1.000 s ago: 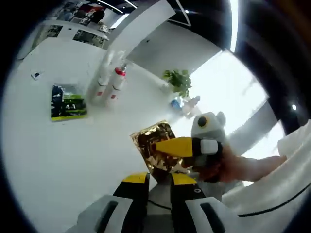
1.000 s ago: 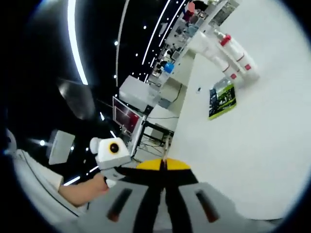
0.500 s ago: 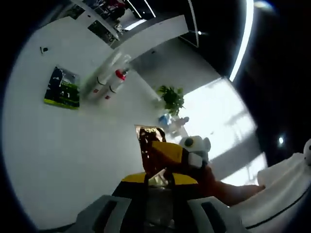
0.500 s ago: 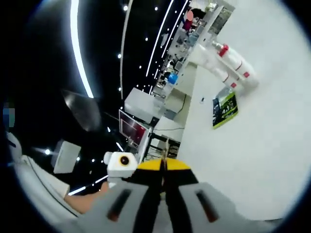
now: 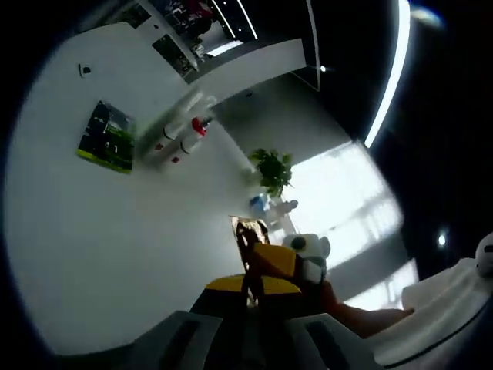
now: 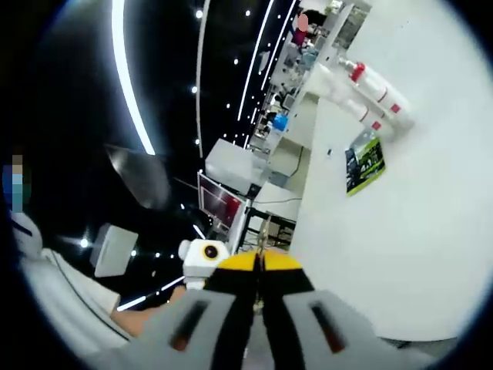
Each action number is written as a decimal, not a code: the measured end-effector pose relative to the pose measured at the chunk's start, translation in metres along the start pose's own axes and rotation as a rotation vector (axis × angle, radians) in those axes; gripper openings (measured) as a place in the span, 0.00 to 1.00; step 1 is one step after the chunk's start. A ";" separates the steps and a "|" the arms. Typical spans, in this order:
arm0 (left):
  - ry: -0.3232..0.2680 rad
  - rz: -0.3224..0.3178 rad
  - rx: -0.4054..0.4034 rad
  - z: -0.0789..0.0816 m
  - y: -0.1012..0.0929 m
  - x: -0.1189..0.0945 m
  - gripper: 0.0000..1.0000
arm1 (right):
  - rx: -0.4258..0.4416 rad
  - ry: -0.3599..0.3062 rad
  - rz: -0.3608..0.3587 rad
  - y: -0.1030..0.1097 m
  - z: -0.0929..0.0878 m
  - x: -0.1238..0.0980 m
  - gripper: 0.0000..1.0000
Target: Arrange the skincare products in the storage area until every visible bottle or jar stands upright without overlapping.
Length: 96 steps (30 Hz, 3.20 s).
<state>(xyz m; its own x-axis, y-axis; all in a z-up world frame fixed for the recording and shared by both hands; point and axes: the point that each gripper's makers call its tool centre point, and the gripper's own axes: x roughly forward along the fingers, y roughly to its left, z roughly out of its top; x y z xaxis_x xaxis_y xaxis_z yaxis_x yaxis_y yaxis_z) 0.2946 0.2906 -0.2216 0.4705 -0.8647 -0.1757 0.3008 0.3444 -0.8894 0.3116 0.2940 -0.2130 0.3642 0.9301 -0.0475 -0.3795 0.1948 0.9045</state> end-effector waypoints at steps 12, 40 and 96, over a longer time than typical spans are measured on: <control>0.062 -0.041 0.020 -0.014 -0.008 -0.009 0.01 | 0.001 0.003 0.024 0.005 0.001 -0.012 0.03; -0.116 0.099 -0.078 -0.027 -0.020 0.029 0.03 | 0.027 0.132 0.179 -0.003 0.017 -0.045 0.02; -0.217 0.039 -0.174 0.092 0.085 -0.100 0.00 | -0.487 0.160 -0.543 -0.057 -0.034 -0.024 0.34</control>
<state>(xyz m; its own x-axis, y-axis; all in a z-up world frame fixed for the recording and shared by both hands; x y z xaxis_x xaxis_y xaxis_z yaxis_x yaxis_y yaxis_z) 0.3498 0.4402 -0.2411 0.6514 -0.7470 -0.1329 0.1410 0.2913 -0.9462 0.2953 0.2711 -0.2779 0.4934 0.6905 -0.5290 -0.5288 0.7210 0.4479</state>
